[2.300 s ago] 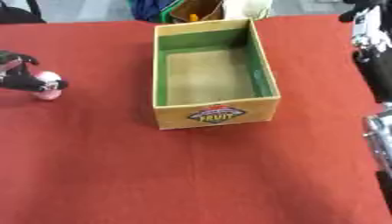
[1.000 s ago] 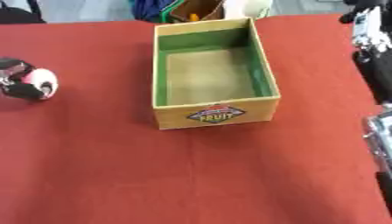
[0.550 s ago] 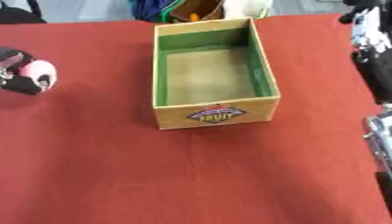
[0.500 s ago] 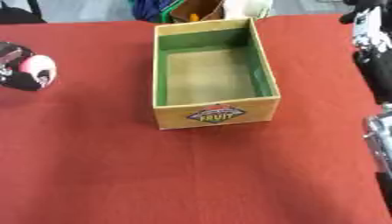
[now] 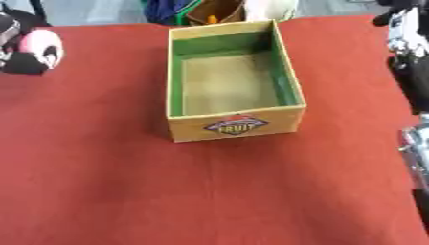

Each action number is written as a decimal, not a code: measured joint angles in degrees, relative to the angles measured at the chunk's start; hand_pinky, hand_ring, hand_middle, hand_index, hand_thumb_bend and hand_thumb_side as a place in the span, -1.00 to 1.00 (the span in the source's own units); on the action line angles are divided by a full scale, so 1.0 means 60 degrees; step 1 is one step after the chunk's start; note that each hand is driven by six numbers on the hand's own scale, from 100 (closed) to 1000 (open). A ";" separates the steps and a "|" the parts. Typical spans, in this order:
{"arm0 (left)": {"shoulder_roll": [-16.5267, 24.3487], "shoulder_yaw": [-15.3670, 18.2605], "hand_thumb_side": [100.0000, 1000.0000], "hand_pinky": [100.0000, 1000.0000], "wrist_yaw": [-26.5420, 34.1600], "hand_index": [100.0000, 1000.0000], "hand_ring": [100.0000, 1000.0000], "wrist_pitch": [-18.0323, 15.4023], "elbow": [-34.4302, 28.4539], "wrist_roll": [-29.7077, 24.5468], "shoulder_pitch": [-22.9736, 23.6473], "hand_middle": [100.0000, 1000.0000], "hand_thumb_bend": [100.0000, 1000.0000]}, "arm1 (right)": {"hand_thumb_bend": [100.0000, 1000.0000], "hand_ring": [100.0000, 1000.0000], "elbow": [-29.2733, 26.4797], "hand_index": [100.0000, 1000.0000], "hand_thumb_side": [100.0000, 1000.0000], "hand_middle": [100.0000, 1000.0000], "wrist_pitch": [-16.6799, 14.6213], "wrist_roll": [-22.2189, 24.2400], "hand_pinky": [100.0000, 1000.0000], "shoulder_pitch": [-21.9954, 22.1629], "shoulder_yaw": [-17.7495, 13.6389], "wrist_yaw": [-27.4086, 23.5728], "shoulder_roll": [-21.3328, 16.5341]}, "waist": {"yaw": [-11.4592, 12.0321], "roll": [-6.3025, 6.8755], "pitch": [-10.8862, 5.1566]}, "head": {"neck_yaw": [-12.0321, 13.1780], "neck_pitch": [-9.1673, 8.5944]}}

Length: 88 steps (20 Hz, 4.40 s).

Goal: Pick up objects on the table and place them in the box.

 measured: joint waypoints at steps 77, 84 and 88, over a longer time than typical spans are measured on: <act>-0.3507 -0.1593 0.36 0.10 -0.0286 0.34 0.16 -0.0969 -0.0063 0.5056 -0.1349 -0.03 -0.33 | -1.00 0.22 0.0000 0.52 -0.15 0.08 -0.0025 0.0299 -0.02 -0.0598 0.0237 -0.0440 0.0490 | -0.0685 0.0228 0.0000 | 0.0205 0.0063; -0.2666 -0.1141 0.06 -0.01 0.1694 0.15 0.04 -0.0527 -0.1740 0.6483 -0.1007 -0.18 -0.55 | -1.00 0.22 0.0000 0.52 -0.13 0.08 -0.0040 0.0302 -0.02 -0.0598 0.0235 -0.0457 0.0442 | -0.0506 0.0235 -0.0069 | 0.0327 0.0102; -0.2288 -0.0750 -0.05 0.00 0.2564 0.15 0.01 0.0302 -0.2659 0.8076 -0.0402 -0.19 -0.63 | -1.00 0.22 0.0000 0.52 -0.13 0.08 -0.0048 0.0299 -0.02 -0.0589 0.0230 -0.0463 0.0390 | -0.0330 0.0164 -0.0085 | 0.0215 0.0102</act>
